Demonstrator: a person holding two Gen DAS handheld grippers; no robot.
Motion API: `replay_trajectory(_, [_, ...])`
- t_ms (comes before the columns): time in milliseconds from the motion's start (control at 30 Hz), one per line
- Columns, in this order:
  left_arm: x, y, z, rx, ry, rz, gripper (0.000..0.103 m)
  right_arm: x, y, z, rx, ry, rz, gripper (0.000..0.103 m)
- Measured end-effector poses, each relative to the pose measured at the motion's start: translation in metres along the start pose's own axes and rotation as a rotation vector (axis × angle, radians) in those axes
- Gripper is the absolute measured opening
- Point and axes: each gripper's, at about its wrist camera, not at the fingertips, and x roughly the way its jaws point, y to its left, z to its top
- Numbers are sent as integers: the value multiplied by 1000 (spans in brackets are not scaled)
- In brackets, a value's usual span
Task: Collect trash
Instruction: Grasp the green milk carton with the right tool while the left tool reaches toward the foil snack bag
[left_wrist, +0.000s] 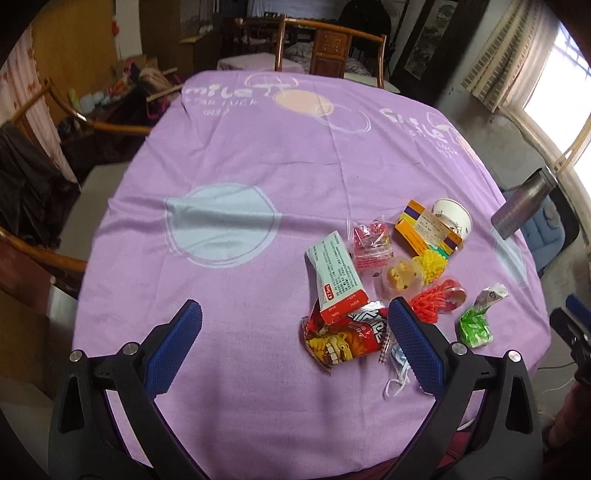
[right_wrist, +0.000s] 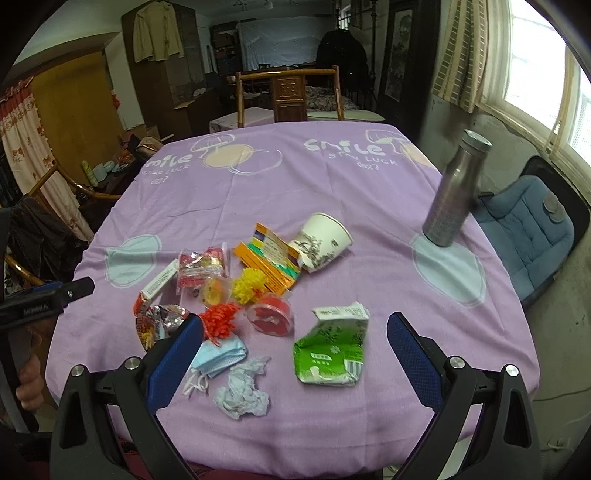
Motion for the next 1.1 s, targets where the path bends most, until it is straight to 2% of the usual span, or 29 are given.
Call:
replay_trajectory(167, [37, -12, 10, 26, 74, -121, 96, -3, -22, -14, 59, 23, -60, 97])
replay_trajectory(300, [82, -15, 23, -34, 169, -276, 96, -8, -43, -25, 115, 35, -116, 97])
replay_trajectory(400, [109, -13, 27, -71, 228, -319, 96, -9, -55, -30, 151, 37, -141, 97])
replay_trajectory(500, [125, -9, 26, -103, 266, -353, 86, -7, -62, -31, 170, 44, -138, 97])
replay_trajectory(567, [128, -5, 23, -131, 271, -389, 65, -2, -65, -30, 186, 53, -120, 97])
replay_trajectory(600, [125, -4, 23, -137, 269, -397, 60, 1, -68, -29, 197, 59, -107, 97])
replay_trajectory(633, [119, -3, 23, -138, 256, -410, 51, 3, -69, -27, 206, 65, -97, 97])
replay_trajectory(833, [55, 12, 26, -133, 106, -420, 46, 38, -86, -14, 293, 104, 2, 97])
replay_trajectory(933, [28, 15, 21, -121, 42, -375, 46, 64, -92, -9, 322, 141, 44, 97])
replay_trajectory(1100, [-10, 27, 8, -165, -18, -314, 46, 112, -80, -5, 284, 221, 94, 97])
